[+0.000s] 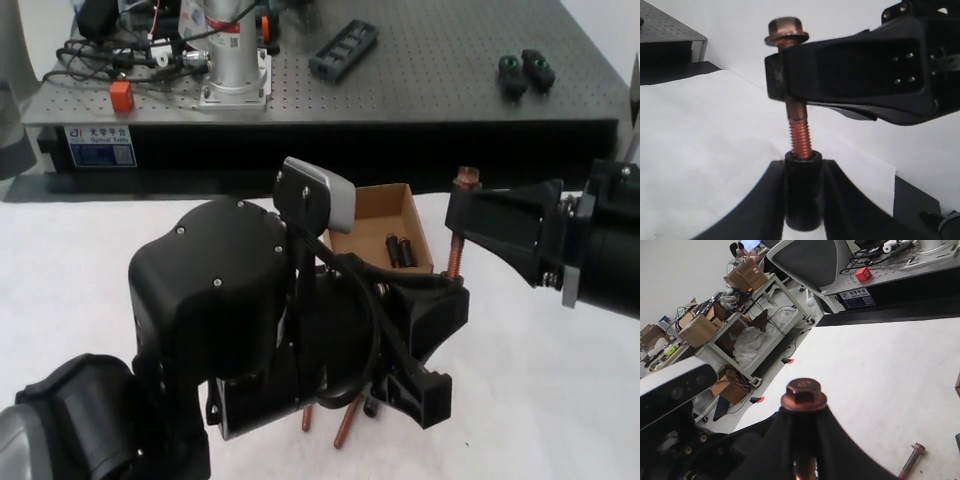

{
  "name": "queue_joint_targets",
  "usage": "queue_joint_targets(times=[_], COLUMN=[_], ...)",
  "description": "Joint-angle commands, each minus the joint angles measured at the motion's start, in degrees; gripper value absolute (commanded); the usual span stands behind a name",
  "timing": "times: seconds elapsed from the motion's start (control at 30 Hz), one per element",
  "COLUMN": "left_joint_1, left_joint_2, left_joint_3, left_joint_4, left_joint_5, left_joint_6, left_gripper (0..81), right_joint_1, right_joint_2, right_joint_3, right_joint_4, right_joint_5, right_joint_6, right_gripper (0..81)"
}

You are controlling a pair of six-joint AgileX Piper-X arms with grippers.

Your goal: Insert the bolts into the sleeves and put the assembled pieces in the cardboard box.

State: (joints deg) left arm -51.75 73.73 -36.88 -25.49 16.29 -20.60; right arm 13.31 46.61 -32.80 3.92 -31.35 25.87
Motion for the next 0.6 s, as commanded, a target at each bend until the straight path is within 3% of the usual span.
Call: queue_joint_targets(times=[0.0,0.07,0.1,0.2,0.3,0.57], left_joint_1=[0.09,0.09,0.09,0.96,4.53,11.72], left_joint_2=[-0.65,-0.65,-0.65,0.2,4.73,25.34], left_joint_3=[-0.37,-0.37,-0.37,-0.94,-5.14,-27.53], left_joint_4=[-1.68,-1.68,-1.68,-1.68,-0.67,4.15], left_joint_5=[-2.4,-3.79,-4.56,-8.52,-10.13,-11.72], left_joint_6=[1.84,1.85,2.39,2.79,0.18,-3.09], left_gripper=[0.6,0.6,0.6,0.6,0.6,0.6], right_joint_1=[0.2,0.2,0.2,-1.97,-6.31,-13.94], right_joint_2=[-0.38,-0.38,-0.38,-1.39,-4.06,-8.2], right_joint_3=[0.05,-0.06,-0.06,-0.06,-0.06,-0.06], right_joint_4=[1.72,1.72,1.72,3.18,6.32,12.79], right_joint_5=[-3.19,-3.07,-3.07,-3.07,-2.91,1.81], right_joint_6=[-2.59,-2.59,-2.33,-2.9,-4.45,-9.21], right_gripper=[24.9,46.1,50.8,47.0,44.6,44.7])
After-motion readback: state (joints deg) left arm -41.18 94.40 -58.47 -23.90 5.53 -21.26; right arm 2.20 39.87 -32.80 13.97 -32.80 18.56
